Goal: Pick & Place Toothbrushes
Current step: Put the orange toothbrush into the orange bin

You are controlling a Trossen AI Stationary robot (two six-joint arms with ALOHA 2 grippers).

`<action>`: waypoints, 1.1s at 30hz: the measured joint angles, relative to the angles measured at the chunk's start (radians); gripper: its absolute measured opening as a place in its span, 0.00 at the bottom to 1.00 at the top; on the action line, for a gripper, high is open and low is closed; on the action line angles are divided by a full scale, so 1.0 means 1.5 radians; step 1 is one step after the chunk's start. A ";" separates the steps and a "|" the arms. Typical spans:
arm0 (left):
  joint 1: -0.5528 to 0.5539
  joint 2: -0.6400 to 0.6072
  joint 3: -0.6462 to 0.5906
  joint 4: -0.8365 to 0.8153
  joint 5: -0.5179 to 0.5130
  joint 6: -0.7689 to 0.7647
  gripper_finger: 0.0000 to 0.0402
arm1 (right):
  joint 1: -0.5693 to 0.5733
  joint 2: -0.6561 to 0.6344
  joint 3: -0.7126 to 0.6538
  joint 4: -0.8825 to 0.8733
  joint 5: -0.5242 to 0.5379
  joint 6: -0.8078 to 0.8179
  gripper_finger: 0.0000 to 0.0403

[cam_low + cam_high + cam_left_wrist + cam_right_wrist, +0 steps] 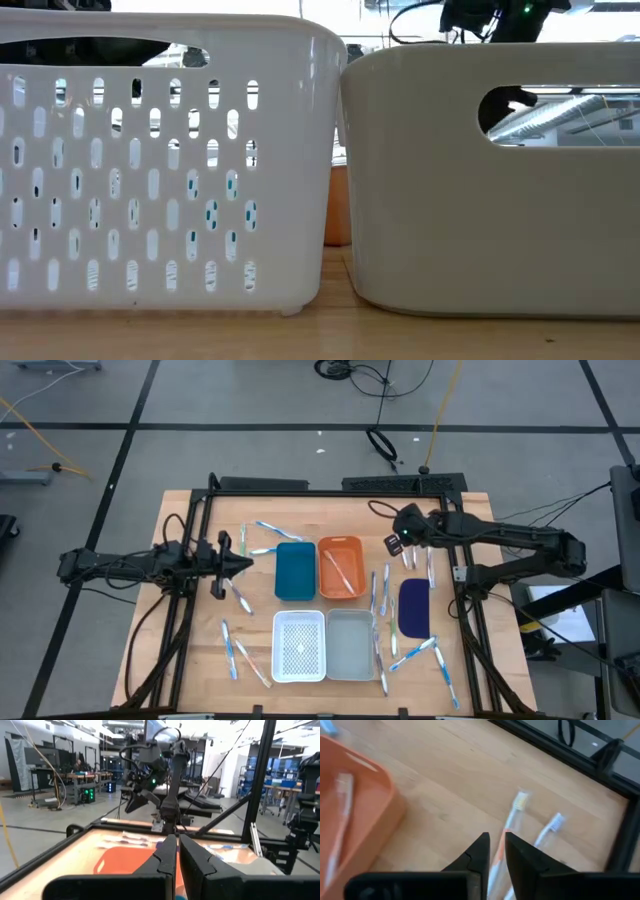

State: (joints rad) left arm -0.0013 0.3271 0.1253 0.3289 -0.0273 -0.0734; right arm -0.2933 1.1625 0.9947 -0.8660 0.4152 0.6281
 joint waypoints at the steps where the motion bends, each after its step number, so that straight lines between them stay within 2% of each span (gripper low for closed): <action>1: 0.000 0.000 0.000 -0.006 0.000 0.000 0.05 | -0.004 0.000 -0.001 -0.003 0.000 -0.007 0.16; 7: 0.000 0.000 0.000 -0.026 0.000 0.000 0.05 | -0.033 0.000 -0.030 0.007 -0.052 -0.001 0.32; 12: 0.000 0.000 0.000 -0.025 0.000 -0.001 0.05 | -0.056 0.001 -0.070 0.006 -0.055 0.015 0.45; 16: 0.000 0.000 0.000 -0.025 0.000 -0.001 0.05 | -0.082 0.001 -0.087 0.030 -0.108 0.012 0.51; 19: 0.000 0.000 0.000 -0.025 0.000 -0.002 0.05 | -0.102 0.001 -0.092 0.037 -0.142 0.009 0.55; 24: 0.000 0.000 0.000 -0.025 0.000 -0.010 0.05 | -0.130 0.001 -0.092 0.044 -0.158 -0.027 0.59; 33: 0.000 0.000 0.000 -0.024 -0.001 -0.010 0.05 | -0.146 0.054 -0.092 0.068 -0.192 -0.054 0.59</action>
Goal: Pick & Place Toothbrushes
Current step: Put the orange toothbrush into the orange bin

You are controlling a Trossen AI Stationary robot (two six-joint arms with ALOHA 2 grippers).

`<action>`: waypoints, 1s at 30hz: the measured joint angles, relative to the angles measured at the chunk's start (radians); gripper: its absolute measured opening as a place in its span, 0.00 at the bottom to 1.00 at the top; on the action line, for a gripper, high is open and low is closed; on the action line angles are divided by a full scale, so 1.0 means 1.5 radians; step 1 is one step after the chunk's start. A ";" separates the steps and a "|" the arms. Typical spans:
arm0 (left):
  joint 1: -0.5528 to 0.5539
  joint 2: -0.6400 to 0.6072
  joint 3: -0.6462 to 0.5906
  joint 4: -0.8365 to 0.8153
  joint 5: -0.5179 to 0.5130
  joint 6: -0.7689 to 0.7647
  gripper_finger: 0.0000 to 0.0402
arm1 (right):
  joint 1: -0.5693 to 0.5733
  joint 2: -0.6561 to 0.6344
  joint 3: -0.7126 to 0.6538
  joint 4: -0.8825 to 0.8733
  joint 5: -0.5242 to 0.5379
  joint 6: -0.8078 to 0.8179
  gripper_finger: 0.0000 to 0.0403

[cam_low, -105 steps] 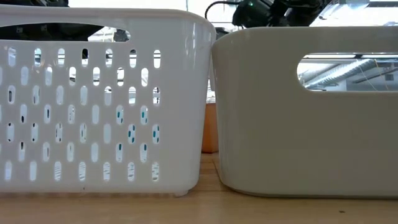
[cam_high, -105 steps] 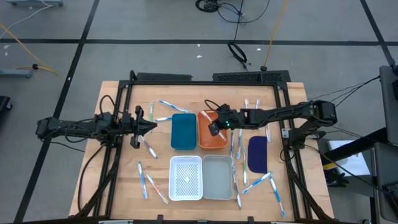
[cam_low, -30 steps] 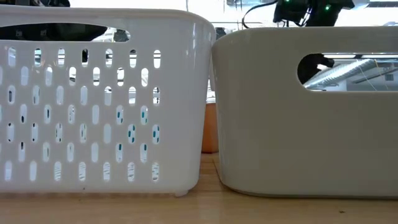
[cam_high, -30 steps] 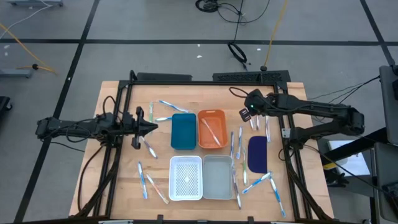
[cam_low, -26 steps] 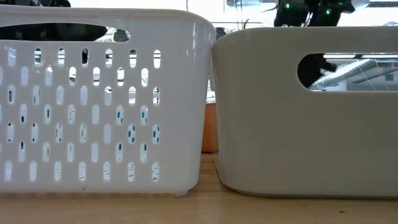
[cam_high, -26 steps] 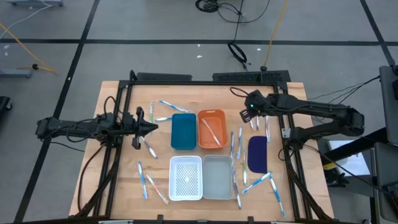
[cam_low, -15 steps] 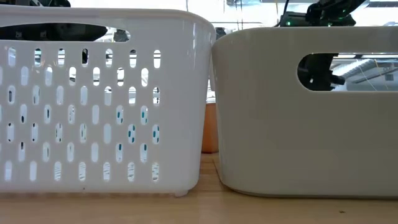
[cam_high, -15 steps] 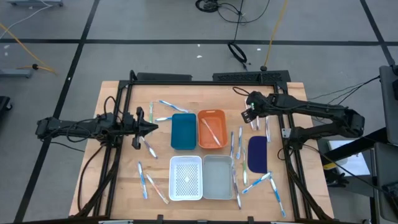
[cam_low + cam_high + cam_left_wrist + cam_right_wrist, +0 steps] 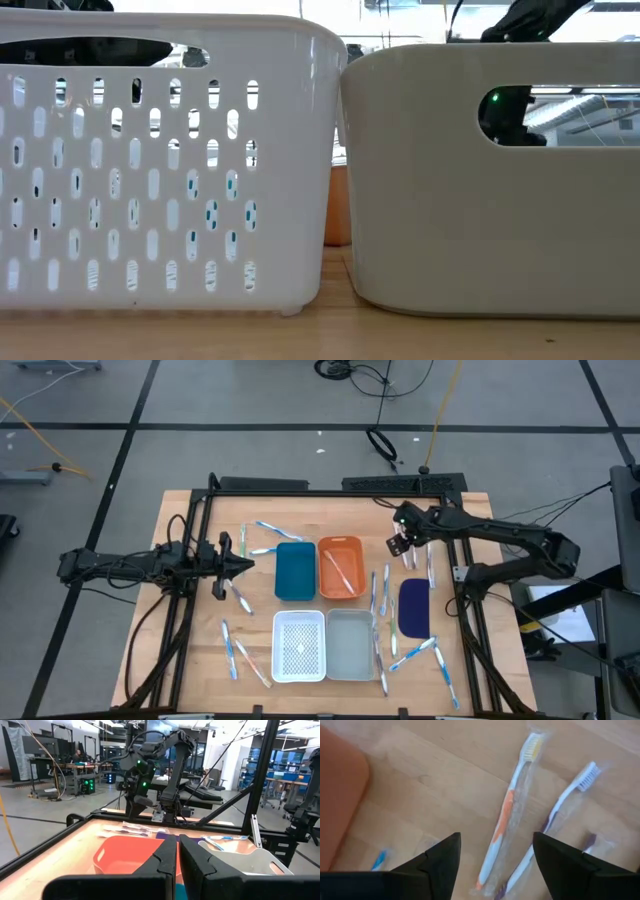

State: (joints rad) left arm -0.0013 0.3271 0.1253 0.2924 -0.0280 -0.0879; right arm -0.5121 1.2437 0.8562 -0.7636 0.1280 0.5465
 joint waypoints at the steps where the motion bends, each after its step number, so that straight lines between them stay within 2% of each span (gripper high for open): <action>1: 0.000 0.000 0.000 0.000 0.000 0.000 0.05 | 0.000 0.011 0.000 0.005 0.000 -0.004 0.59; 20: 0.000 0.000 0.000 0.000 0.000 -0.003 0.05 | -0.054 0.166 -0.001 0.088 0.001 -0.043 0.59; 30: 0.000 0.000 0.000 0.000 0.000 -0.003 0.05 | -0.082 0.195 -0.001 0.103 0.001 -0.049 0.59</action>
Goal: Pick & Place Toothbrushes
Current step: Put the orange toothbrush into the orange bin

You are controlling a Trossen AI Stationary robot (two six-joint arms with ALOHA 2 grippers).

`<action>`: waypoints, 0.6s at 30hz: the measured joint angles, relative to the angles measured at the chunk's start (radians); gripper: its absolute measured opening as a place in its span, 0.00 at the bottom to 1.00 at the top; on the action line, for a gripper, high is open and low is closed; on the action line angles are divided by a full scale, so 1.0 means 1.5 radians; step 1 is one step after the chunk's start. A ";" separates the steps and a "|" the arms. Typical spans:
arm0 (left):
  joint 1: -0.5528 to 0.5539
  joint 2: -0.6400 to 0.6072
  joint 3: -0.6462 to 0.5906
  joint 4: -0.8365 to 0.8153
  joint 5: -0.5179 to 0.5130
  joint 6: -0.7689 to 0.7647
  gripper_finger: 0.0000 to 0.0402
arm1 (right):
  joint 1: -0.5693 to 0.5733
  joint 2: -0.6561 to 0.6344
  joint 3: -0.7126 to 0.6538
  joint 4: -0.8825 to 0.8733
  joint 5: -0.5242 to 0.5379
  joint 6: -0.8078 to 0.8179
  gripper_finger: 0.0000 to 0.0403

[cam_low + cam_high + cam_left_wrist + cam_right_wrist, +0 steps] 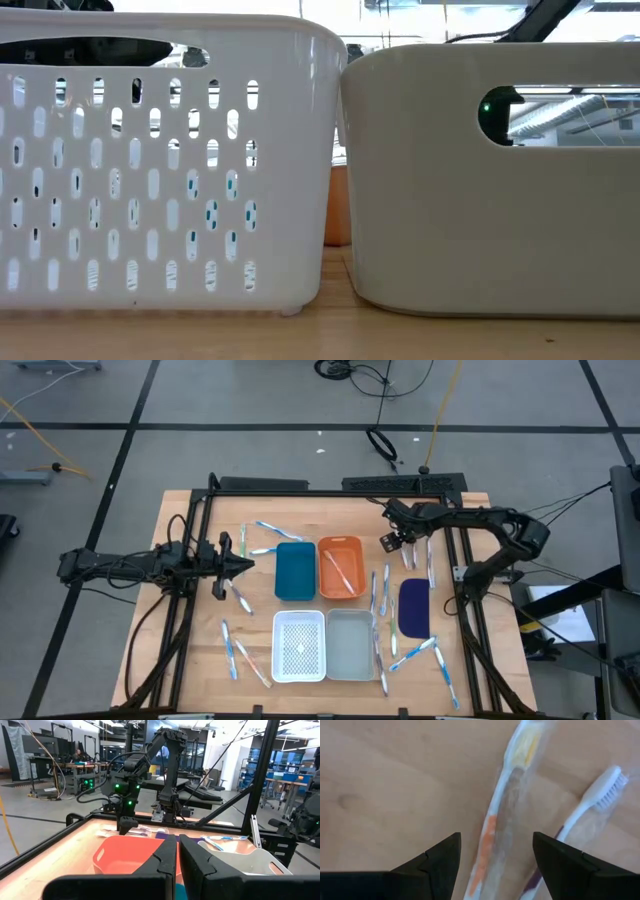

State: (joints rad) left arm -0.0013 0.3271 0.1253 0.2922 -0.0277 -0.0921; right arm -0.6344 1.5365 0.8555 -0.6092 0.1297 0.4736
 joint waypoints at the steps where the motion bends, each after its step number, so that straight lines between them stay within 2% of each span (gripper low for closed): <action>1: 0.000 0.000 0.000 0.000 0.000 0.000 0.05 | -0.004 0.001 0.000 0.002 0.000 0.000 0.59; 14: 0.000 0.000 0.000 0.000 0.000 0.001 0.05 | -0.026 -0.004 -0.080 0.081 -0.043 -0.002 0.59; 18: 0.000 0.000 0.000 0.000 0.000 0.001 0.05 | -0.026 -0.003 -0.092 0.082 -0.048 0.008 0.55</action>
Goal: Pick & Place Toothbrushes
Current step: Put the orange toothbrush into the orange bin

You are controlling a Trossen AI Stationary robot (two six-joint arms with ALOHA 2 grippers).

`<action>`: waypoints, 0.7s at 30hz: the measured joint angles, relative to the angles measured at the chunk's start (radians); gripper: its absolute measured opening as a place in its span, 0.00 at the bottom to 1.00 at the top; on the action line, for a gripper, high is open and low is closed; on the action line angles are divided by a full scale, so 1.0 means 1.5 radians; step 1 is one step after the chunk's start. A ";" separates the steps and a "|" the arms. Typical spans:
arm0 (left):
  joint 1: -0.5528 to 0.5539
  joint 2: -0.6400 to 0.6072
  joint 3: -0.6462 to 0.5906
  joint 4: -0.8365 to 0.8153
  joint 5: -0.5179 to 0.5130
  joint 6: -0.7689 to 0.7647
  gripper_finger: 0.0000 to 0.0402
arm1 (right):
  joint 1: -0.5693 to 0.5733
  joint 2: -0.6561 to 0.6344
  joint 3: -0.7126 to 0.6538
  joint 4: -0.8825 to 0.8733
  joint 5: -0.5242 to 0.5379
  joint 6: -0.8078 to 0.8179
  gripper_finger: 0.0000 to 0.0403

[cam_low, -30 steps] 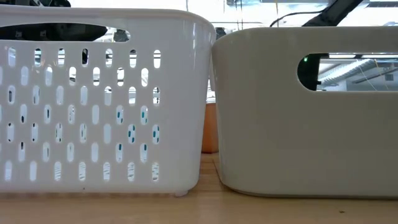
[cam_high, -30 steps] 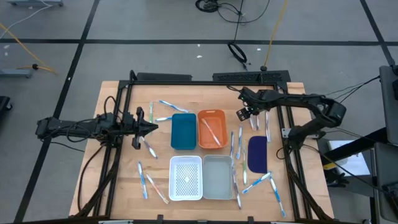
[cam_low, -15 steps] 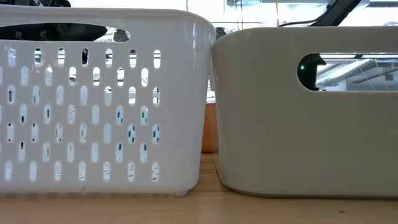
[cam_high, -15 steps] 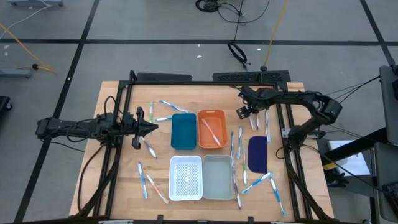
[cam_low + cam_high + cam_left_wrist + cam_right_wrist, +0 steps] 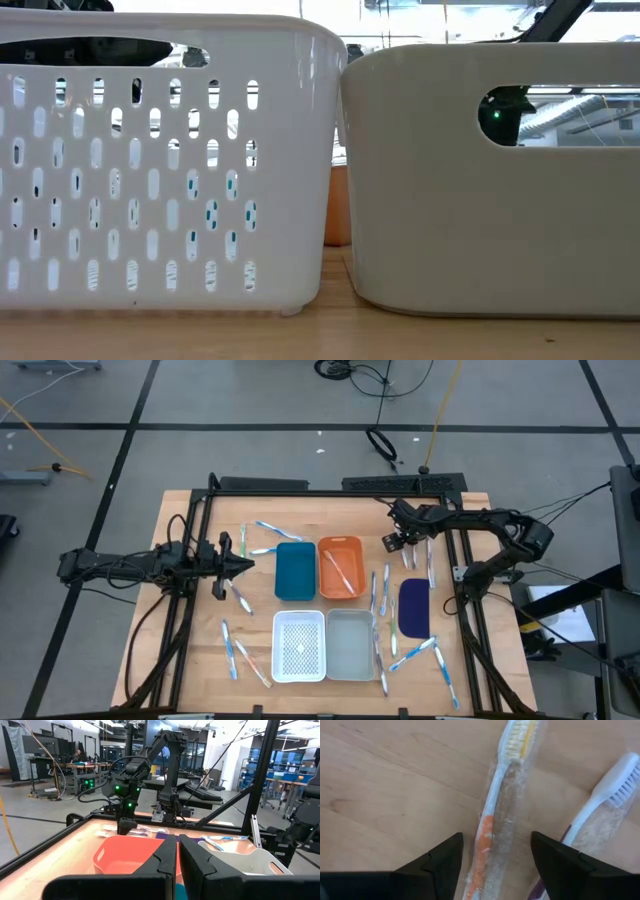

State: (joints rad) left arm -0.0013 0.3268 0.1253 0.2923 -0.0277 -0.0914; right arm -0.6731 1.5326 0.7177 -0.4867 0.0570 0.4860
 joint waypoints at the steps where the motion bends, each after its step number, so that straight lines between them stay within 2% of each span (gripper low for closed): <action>1: 0.000 0.000 0.000 0.000 0.000 0.000 0.05 | 0.000 0.000 0.000 0.000 0.000 0.002 0.53; 21: 0.000 0.000 0.000 0.000 0.000 -0.001 0.05 | 0.017 -0.017 -0.002 0.048 -0.004 0.035 0.04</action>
State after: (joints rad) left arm -0.0013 0.3269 0.1253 0.2926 -0.0277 -0.0929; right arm -0.6476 1.5078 0.7151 -0.4143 0.0515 0.5381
